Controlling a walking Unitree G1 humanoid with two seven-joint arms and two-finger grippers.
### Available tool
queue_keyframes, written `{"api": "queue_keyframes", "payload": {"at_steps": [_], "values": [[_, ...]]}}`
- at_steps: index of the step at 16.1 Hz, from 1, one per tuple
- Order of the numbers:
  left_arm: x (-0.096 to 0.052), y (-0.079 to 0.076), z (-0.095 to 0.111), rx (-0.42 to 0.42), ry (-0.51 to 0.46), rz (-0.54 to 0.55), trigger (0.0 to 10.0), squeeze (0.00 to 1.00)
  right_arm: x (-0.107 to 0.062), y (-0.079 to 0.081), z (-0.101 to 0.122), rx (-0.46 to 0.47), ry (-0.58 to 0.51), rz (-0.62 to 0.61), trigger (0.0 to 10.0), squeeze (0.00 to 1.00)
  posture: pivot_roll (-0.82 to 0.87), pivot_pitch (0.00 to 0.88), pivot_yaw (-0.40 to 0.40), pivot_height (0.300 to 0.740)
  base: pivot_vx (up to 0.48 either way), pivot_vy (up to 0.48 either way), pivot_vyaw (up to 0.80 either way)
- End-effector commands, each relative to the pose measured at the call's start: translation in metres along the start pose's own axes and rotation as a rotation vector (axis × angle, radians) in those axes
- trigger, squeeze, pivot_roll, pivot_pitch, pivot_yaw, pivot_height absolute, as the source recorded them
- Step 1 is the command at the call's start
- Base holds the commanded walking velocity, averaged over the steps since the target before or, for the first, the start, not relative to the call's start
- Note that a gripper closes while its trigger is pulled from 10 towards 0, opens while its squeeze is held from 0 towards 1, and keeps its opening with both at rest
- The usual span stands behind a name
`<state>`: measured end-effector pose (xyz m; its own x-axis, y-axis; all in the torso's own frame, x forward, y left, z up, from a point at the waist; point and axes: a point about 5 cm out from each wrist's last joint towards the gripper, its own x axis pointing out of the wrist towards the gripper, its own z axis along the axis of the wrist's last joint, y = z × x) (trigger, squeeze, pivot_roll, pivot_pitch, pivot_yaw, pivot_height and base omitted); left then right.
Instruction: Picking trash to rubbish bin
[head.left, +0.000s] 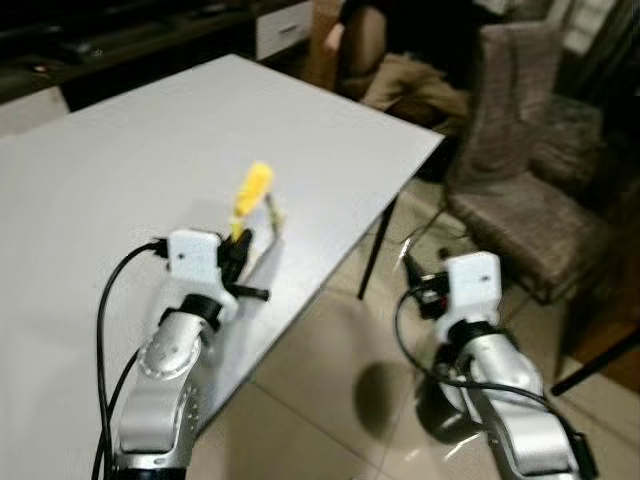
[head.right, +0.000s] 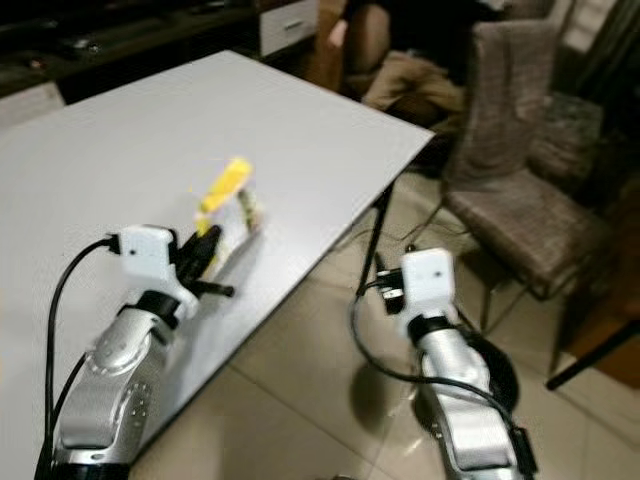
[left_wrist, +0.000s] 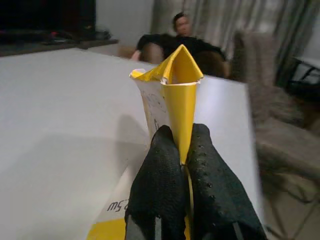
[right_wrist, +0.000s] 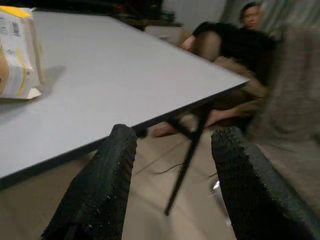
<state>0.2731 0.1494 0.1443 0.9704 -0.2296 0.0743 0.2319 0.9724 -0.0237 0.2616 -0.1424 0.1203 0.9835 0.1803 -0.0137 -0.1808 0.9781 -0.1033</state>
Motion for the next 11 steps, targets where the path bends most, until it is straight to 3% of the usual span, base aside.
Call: {"api": "queue_keyframes", "payload": {"at_steps": [1,7,11], "values": [[-0.001,0.002,0.004,0.006,-0.007,0.0,10.0,0.0,-0.003,0.002,0.001,-0.004,-0.006,0.002,10.0,0.0,-0.01,0.0,-0.035,0.74,0.0,-0.48,0.0],[-0.002,-0.002,0.002,0.034,0.01,-0.032,10.0,0.0,-0.009,0.003,-0.008,0.016,0.04,-0.014,10.0,0.0,-0.02,0.0,-0.024,0.74,0.0,-0.48,0.0],[-0.004,-0.002,-0.007,0.038,0.044,-0.039,10.0,0.0,-0.018,0.005,-0.021,0.057,0.095,-0.041,10.0,0.0,-0.03,0.0,-0.014,0.74,0.0,-0.48,-0.73]]}}
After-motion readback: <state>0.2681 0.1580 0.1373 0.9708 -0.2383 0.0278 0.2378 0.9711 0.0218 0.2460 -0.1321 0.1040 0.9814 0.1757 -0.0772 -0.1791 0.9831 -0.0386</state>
